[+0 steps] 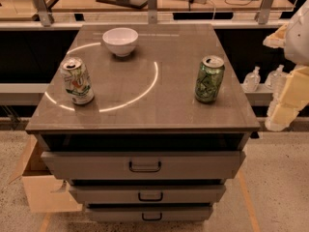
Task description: Place green can into white bowl
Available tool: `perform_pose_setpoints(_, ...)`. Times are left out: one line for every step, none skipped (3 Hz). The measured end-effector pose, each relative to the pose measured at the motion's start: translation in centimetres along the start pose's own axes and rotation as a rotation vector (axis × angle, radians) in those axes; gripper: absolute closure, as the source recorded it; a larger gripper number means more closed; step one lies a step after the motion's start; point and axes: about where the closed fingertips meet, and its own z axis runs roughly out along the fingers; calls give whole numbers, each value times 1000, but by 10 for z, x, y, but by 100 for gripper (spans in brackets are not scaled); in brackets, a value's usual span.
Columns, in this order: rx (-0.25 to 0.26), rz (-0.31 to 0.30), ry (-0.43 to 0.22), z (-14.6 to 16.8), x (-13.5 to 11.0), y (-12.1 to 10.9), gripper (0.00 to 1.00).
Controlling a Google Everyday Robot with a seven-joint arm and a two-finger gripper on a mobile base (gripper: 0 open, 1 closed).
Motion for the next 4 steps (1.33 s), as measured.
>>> perform_pose_setpoints(0,0,0,0,0,0,0)
perform_pose_setpoints(2,49,-84,6,-1,-9,0)
perform_pose_setpoints(12,147,-256,31,11,-38,0)
perform_pose_setpoints(-4,272,-457,65,24,-69,0)
